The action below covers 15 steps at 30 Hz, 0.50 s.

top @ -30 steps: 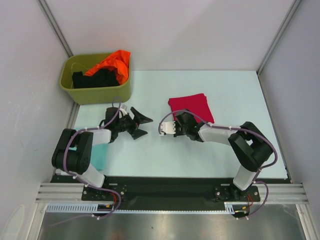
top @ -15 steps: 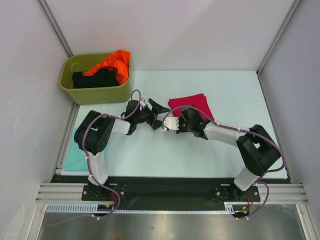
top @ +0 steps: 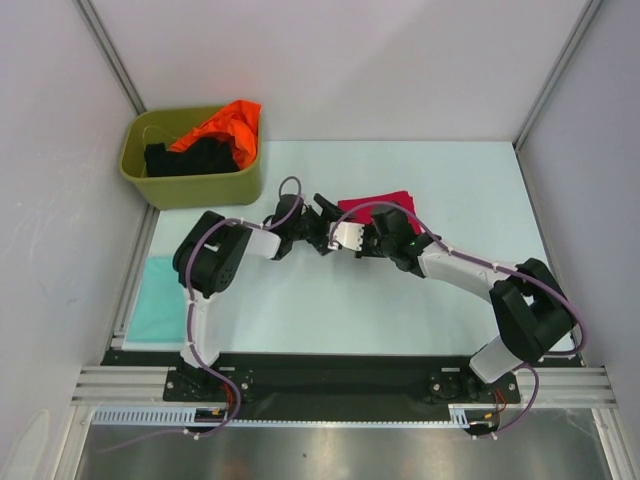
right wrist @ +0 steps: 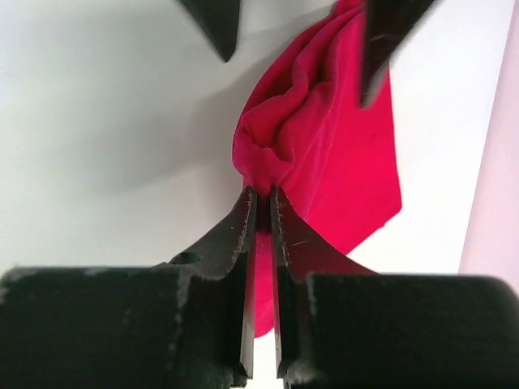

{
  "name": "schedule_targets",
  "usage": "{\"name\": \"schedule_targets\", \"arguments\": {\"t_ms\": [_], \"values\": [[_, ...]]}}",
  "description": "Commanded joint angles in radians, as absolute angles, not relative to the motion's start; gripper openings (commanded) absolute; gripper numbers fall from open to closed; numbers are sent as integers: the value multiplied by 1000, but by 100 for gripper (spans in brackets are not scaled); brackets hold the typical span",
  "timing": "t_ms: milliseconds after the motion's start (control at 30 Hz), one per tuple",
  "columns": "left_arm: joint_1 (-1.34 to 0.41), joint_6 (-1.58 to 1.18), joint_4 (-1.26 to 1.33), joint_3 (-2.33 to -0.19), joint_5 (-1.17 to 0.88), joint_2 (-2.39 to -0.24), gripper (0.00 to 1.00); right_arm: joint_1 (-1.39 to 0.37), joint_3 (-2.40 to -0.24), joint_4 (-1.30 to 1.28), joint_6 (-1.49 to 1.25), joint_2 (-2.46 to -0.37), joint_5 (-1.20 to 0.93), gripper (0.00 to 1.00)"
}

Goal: Fold and stack the t-shirts
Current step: Neatly place the folded tshirt to the corner

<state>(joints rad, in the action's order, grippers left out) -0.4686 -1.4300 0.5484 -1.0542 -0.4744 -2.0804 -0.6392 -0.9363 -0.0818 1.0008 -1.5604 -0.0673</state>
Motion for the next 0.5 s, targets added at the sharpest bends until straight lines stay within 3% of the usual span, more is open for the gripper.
{"name": "schedule_targets", "arguments": {"t_ms": [0, 233, 333, 467], "values": [[-483, -1422, 520, -1097, -428, -2126, 99, -637, -943, -34, 971, -1516, -95, 0], [-491, -1446, 512, -1149, -397, -2192, 94, -635, -943, -20, 956, -1499, -109, 0], [-491, -1463, 554, -1180, -393, -2230, 86, -635, -936, -11, 942, -1487, -115, 0], [-488, -1474, 653, -1166, -354, -2250, 67, -637, -914, -11, 888, -1454, -117, 0]]}}
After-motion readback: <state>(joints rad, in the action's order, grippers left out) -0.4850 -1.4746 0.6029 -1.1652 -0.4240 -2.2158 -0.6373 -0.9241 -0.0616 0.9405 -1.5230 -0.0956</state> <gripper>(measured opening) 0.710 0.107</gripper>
